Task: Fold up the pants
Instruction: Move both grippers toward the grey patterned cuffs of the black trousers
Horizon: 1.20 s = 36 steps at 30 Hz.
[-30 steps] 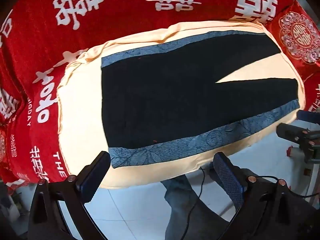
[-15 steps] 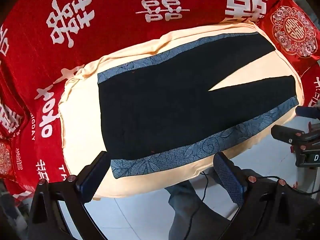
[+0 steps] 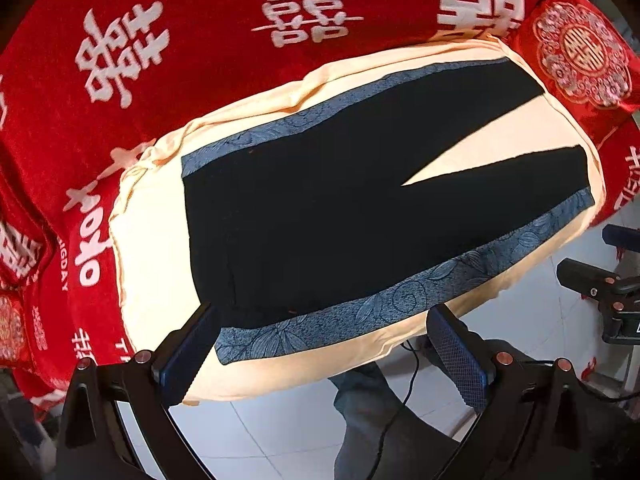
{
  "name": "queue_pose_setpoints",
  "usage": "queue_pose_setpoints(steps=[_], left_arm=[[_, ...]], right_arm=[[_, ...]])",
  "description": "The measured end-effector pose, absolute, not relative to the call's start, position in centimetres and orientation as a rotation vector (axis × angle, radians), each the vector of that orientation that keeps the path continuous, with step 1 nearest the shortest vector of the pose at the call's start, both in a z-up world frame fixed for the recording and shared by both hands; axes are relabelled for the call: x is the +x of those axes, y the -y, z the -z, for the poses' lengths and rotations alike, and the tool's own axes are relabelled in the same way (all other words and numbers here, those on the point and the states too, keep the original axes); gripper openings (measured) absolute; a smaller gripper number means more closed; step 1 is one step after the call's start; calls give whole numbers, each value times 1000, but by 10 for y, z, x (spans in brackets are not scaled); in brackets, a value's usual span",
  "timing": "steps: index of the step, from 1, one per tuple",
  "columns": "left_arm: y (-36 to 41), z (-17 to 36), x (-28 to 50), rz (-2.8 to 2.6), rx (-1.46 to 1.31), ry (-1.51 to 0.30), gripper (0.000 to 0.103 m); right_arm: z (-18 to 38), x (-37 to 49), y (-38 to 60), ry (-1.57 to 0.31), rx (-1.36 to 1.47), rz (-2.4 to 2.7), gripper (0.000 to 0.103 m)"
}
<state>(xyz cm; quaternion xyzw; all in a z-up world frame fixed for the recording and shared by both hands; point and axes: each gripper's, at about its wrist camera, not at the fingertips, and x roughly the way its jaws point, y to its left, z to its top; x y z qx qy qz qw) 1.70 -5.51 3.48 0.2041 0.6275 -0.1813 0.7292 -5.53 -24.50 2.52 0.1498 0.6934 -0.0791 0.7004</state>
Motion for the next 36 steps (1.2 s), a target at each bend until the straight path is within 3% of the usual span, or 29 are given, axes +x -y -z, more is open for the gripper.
queue_pose_setpoints(steps=[36], left_arm=[[84,-34,22,388,563,-1359,103]], right_arm=[[-17,-58,274,-1528,445,202,103]])
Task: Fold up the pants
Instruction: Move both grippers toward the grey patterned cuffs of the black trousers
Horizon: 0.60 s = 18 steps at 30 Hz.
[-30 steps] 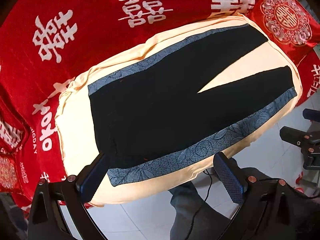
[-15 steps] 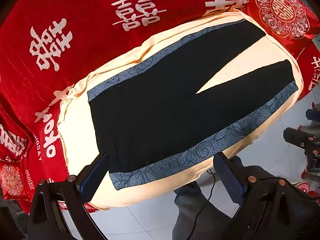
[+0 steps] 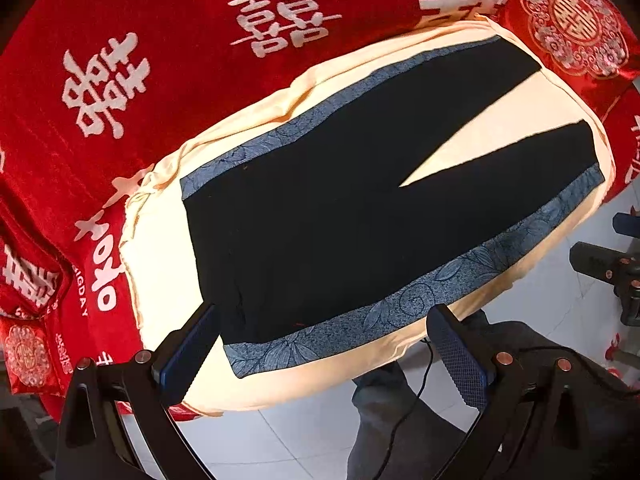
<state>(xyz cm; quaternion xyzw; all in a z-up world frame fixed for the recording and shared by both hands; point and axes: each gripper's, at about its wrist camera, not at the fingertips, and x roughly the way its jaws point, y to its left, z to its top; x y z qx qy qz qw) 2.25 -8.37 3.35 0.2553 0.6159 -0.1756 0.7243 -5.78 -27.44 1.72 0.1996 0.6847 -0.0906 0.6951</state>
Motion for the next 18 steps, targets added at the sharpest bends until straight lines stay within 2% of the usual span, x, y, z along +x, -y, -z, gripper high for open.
queue_pose_setpoints(steps=[18], left_arm=[[70,-31,1,73,240,-1411,103]], right_arm=[[-9,-41,309,-1575,300,57,103]])
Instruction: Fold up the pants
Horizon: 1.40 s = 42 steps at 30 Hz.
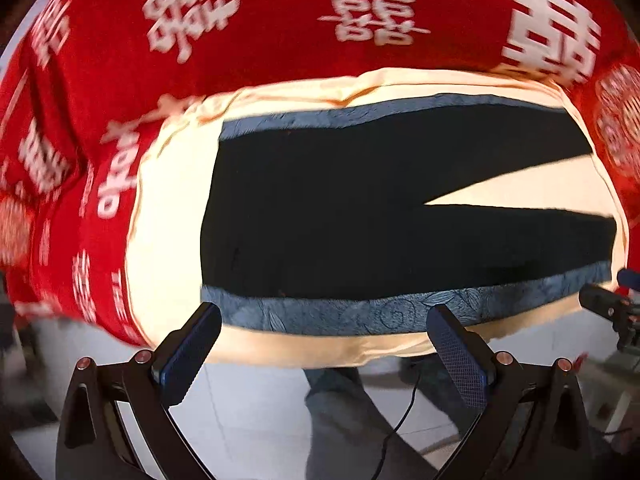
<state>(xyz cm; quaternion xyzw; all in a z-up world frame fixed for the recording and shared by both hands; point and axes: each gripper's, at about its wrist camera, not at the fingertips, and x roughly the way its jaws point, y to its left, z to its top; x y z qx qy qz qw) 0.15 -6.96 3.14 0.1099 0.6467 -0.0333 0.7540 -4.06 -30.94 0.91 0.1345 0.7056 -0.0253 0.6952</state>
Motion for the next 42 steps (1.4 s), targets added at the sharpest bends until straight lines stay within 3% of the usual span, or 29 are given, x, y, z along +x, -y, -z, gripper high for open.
queue_pose_setpoints(steps=[12,42], left_arm=[[44,-9,-15,-12,167,-1479,103],[-15,130,-2,16,148,-1579,103]], right_arm=[[14,-44,296,-1613,288,4,103],[129,-66,209,-1620,401,70,103]])
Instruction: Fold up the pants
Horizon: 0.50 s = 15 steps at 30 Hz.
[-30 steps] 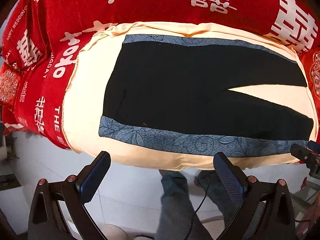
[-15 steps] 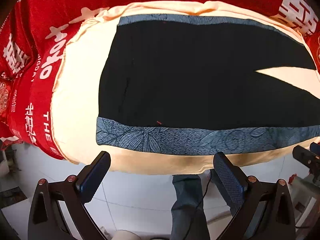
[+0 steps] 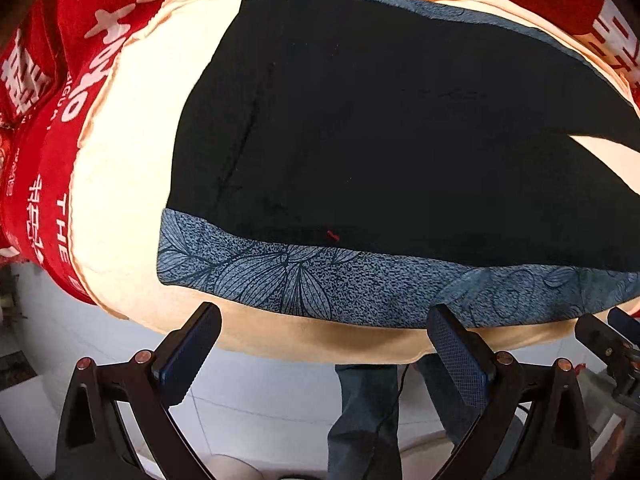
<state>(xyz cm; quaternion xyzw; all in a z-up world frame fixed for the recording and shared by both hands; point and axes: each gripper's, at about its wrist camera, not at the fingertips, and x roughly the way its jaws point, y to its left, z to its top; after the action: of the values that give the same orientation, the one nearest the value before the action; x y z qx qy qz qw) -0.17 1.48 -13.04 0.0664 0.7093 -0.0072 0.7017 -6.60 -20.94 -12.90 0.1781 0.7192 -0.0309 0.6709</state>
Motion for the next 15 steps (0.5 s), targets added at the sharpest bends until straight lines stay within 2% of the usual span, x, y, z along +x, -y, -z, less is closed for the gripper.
queue_pose_setpoints(steps=[11,15], left_arm=[[-21,138,2,18,104,-1561,103],[-48,141,3,73,-127,-1546,103]], right_arm=[[138,-62,201,-1566,500,3,103],[144,-70,206,-1486,781,-158,102]])
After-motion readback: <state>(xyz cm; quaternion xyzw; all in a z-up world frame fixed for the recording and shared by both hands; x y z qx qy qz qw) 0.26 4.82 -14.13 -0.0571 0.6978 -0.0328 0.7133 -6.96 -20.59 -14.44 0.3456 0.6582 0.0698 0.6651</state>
